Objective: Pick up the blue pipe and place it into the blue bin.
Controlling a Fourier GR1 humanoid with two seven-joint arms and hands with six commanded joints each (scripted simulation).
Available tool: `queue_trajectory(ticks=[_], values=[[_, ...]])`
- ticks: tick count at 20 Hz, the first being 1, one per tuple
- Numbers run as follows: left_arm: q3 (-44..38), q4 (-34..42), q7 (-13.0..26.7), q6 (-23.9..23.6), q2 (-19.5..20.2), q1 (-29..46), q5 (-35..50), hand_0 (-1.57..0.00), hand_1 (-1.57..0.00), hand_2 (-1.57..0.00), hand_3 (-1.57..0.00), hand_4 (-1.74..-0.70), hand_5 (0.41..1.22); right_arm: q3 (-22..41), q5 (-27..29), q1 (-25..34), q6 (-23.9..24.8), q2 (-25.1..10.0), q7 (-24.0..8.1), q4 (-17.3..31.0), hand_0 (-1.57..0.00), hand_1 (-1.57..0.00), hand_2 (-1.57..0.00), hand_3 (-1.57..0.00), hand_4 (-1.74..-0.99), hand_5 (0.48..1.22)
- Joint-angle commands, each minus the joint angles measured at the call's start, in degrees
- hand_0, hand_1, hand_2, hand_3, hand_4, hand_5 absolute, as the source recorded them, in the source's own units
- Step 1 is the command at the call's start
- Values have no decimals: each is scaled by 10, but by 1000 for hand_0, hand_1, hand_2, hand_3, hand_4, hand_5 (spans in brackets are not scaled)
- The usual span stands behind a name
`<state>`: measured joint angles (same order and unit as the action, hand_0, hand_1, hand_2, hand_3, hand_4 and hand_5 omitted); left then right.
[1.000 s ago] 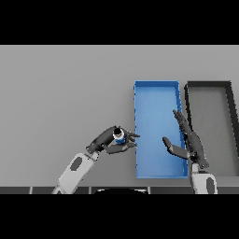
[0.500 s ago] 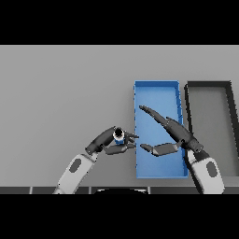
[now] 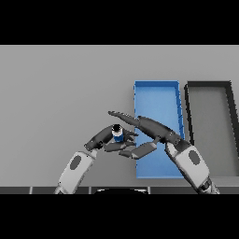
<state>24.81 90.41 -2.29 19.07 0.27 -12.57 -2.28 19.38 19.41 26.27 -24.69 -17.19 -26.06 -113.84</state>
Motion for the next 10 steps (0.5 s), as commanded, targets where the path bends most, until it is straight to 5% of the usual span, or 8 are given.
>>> queue_trajectory(ticks=[1, 7, 10], values=[[-3, 6, 4, 2, -2, 2, 5, -1571, -1571, -1571, -1571, -1469, 1221, 1, 1, 20, -3, 3, -8, 14, -7, -16, -66, 1, -1223, 540], [-10, 15, 5, 7, -5, 13, -23, -1571, -1571, -1571, -1571, -1465, 1221, 19, -9, 76, -27, 30, -29, 75, -69, -108, -166, -44, -1204, 497], [-13, 3, 30, 13, -17, 10, -27, -1571, -1571, -1571, -1571, -1560, 1221, 29, -8, 83, -38, 43, -18, 85, -507, -530, -538, -401, -1331, 489]])
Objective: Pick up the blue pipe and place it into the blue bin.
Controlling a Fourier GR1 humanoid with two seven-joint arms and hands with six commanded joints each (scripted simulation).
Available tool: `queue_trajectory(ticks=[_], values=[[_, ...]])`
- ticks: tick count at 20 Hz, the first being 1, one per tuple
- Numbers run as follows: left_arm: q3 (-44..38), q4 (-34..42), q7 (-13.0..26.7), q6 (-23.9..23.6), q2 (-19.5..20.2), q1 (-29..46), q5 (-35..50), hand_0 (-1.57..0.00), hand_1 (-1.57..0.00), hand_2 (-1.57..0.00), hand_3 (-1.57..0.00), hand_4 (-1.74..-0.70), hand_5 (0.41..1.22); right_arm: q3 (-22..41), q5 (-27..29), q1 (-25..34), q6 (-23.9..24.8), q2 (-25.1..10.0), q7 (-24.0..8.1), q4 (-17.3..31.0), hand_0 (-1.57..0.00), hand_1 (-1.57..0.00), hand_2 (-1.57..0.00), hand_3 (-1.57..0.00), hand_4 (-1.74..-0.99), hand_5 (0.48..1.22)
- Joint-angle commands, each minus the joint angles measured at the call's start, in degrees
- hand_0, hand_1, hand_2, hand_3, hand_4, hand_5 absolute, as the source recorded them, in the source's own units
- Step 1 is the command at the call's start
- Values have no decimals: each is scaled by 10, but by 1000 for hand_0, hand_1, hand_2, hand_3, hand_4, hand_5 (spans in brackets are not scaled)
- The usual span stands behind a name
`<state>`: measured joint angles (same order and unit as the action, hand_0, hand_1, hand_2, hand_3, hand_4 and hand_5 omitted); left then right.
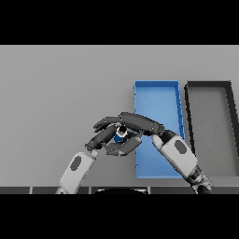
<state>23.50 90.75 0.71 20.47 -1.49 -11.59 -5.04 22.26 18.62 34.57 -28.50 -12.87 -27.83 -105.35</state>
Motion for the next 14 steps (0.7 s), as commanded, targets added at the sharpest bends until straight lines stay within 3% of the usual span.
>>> queue_trajectory(ticks=[1, 4, 5, 6, 9, 14], values=[[6, 2, 3, 0, 0, 4, -10, -1571, -1571, -1571, -1571, -1595, 1221, 3, -4, 7, 3, 9, 0, 6, -702, -703, -745, -604, -1406, 500], [0, 4, 14, -3, -6, 5, -13, -1571, -1571, -1571, -1511, -1662, 1221, 5, 11, 10, 6, 17, 5, 14, -1126, -1127, -1148, -953, -1551, 596], [-8, 4, 16, 5, -10, 5, -2, -1571, -1571, -1571, -1523, -1677, 1221, 7, 13, 7, 15, 20, 15, 14, -1215, -1215, -1233, -1021, -1581, 650], [-9, 1, 11, 11, -17, 11, 3, -1571, -1571, -1571, -1532, -1690, 1221, 12, 13, 8, 20, 27, 26, 20, -1286, -1287, -1300, -1102, -1606, 765], [-14, 8, 20, 28, -25, 15, 7, -1571, -1571, -1571, -1464, -1713, 1221, 27, 20, 10, 27, 12, 61, 19, -1425, -1425, -1432, -1304, -1665, 987], [-31, 4, 13, 40, -38, 13, -18, -1571, -1571, -1571, -1428, -1730, 1221, 52, 14, 11, 58, -2, 111, 19, -1523, -1523, -1526, -1484, -1716, 1144]])
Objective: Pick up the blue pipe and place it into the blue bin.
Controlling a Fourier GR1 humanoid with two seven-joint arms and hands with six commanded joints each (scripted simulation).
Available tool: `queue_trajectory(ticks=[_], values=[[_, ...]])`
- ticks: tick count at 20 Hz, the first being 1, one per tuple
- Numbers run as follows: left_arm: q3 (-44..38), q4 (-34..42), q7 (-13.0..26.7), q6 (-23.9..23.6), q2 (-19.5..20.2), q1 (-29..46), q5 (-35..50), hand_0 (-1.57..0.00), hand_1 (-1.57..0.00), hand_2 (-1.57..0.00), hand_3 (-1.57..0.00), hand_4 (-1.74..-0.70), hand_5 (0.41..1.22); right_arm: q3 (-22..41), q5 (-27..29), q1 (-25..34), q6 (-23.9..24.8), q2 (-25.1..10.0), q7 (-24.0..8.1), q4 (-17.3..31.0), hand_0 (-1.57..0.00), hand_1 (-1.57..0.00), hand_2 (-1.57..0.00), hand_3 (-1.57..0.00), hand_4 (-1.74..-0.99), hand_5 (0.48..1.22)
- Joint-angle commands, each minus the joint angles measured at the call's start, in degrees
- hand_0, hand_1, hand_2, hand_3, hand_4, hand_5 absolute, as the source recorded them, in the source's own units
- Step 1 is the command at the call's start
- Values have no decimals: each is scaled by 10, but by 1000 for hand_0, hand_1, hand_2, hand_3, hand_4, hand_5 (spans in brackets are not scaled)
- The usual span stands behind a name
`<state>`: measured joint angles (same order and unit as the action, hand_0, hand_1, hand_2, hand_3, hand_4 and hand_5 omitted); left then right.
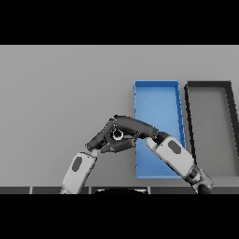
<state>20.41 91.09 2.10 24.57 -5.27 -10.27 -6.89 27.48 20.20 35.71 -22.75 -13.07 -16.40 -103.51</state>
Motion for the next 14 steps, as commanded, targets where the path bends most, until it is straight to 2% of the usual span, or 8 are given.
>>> queue_trajectory(ticks=[1, 3, 4, 5, 6, 9, 10, 14], values=[[-2, 8, 0, 1, 3, 0, -3, -1571, -1571, -1571, -1426, -1731, 1221, 0, 2, -1, 9, -5, 2, -5, -1533, -1533, -1535, -1501, -1721, 1160], [-4, 7, -17, -6, 1, 4, -19, -1571, -1571, -1571, -1424, -1730, 1221, 4, -12, -2, 21, -7, 0, -9, -1547, -1547, -1548, -1526, -1728, 1182], [-1, 9, -24, -20, 1, 5, -37, -1571, -1571, -1571, -1454, -1724, 1221, 5, -25, -2, 23, -5, 15, -4, -1551, -1551, -1552, -1535, -1731, 1190], [1, 13, -23, -22, 3, 10, -50, -1462, -1342, -1293, -1166, -1599, 1221, 7, -35, -2, 26, -6, 26, -4, -1555, -1555, -1556, -1542, -1733, 1196], [-4, 13, -28, -5, 8, 9, -48, -1169, -1073, -1034, -933, -1475, 1221, 8, -36, -2, 29, -5, 18, -9, -1558, -1558, -1559, -1548, -1734, 1201], [-11, 15, -12, 44, 13, 5, -58, -598, -549, -529, -477, -1206, 1221, 15, -38, -8, 34, 3, 0, -12, -1565, -1565, -1565, -1559, -1738, 1211], [-11, 17, -18, 47, 12, 7, -71, -478, -439, -423, -381, -1136, 1132, 9, -33, -2, 38, 2, -21, -16, -1566, -1566, -1566, -1562, -1738, 1213], [-22, 17, -1, 47, 3, 14, -68, -195, -179, -173, -156, -996, 770, 8, -59, -12, 31, 8, -44, -18, -1569, -1569, -1569, -1567, -1740, 1218]])
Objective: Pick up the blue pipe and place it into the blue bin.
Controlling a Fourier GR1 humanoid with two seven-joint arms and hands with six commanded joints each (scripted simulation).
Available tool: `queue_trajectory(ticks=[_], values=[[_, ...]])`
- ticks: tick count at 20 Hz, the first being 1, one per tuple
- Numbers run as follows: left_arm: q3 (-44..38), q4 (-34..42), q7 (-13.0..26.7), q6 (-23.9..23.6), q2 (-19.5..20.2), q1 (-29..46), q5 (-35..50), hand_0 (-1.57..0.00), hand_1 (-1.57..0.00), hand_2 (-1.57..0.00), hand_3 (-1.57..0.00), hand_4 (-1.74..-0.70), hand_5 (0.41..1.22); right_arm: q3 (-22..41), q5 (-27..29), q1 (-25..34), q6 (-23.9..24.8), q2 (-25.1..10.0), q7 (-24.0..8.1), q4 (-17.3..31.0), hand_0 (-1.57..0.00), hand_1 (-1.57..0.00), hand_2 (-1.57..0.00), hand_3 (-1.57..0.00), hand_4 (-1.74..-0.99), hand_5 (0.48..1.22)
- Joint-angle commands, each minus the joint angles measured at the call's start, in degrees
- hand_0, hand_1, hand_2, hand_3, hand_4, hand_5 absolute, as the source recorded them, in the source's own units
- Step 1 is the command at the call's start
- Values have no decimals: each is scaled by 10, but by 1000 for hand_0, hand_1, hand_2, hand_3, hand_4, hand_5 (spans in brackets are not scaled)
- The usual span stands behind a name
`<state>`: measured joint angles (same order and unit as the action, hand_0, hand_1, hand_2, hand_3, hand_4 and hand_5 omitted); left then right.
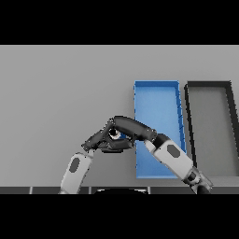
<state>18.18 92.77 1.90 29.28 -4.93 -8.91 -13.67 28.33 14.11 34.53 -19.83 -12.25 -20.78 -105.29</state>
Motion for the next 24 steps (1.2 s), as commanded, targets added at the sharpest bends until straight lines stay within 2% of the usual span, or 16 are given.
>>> queue_trajectory(ticks=[1, 3, 5, 6, 9, 10, 13, 14, 15, 17, 19, 20, 23, 24], values=[[-3, 4, 9, 2, -2, -6, 7, -156, -143, -138, -124, -980, 704, -6, 2, -1, -2, 3, 1, -2, -1569, -1569, -1569, -1568, -1740, 1218], [-16, -3, 37, 8, -3, -11, 23, -100, -91, -88, -79, -969, 603, -9, 0, -1, -7, 16, -11, 1, -1570, -1570, -1570, -1569, -1740, 1219], [-7, -8, 24, -4, -6, -4, 3, -63, -58, -56, -50, -955, 538, -14, 11, -6, -13, 33, -19, 3, -1570, -1570, -1570, -1570, -1741, 1220], [-4, -2, 20, -5, -6, 0, 1, -50, -46, -45, -40, -947, 513, -23, 11, -7, -17, 35, -9, 3, -1570, -1570, -1570, -1570, -1741, 1220], [-7, -3, 20, -9, 1, 2, -4, -25, -23, -22, -20, -922, 482, -52, 64, 1, -16, 51, -41, -4, -1571, -1571, -1571, -1570, -1741, 1221], [-7, -12, 29, -10, -2, -5, -7, -20, -18, -18, -16, -916, 474, -63, 86, 5, -10, 56, -61, -8, -1571, -1571, -1571, -1571, -1741, 1221], [-5, -10, 33, -9, -5, -6, -6, -10, -9, -9, -8, -908, 456, -111, 153, 71, 20, 64, -118, -14, -1571, -1571, -1571, -1571, -1741, 1221], [-5, -6, 26, -8, -2, -4, -6, -8, -7, -7, -6, -907, 450, -135, 182, 96, 22, 54, -133, -13, -1571, -1571, -1571, -1571, -1741, 1221], [0, -6, 27, -9, -5, -2, -9, -6, -5, -5, -5, -906, 445, -141, 205, 125, 28, 48, -141, -3, -1571, -1571, -1571, -1571, -1741, 1221], [-6, -7, 32, -3, 1, 2, -3, -3, -3, -3, -3, -906, 437, -186, 238, 182, 29, 39, -136, 27, -1571, -1571, -1571, -1571, -1741, 1221], [-7, -3, 46, -4, -2, -1, -1, -2, -2, -2, -1, -905, 433, -230, 213, 233, 56, 21, -114, 57, -1571, -1571, -1571, -1571, -1741, 1221], [-9, -11, 48, -7, -1, -3, -6, -1, -1, -1, -1, -902, 432, -248, 198, 251, 71, 11, -113, 68, -1571, -1571, -1571, -1571, -1741, 1221], [-2, -1, 36, -1, 4, 8, -7, 0, 0, 0, 0, -890, 425, -295, 159, 284, 75, -20, -127, 130, -1571, -1571, -1571, -1571, -1741, 1221], [-8, -4, 40, -1, 6, 5, -5, 0, 0, 0, 0, -890, 421, -310, 145, 287, 69, -24, -122, 155, -1571, -1571, -1571, -1571, -1741, 1221]])
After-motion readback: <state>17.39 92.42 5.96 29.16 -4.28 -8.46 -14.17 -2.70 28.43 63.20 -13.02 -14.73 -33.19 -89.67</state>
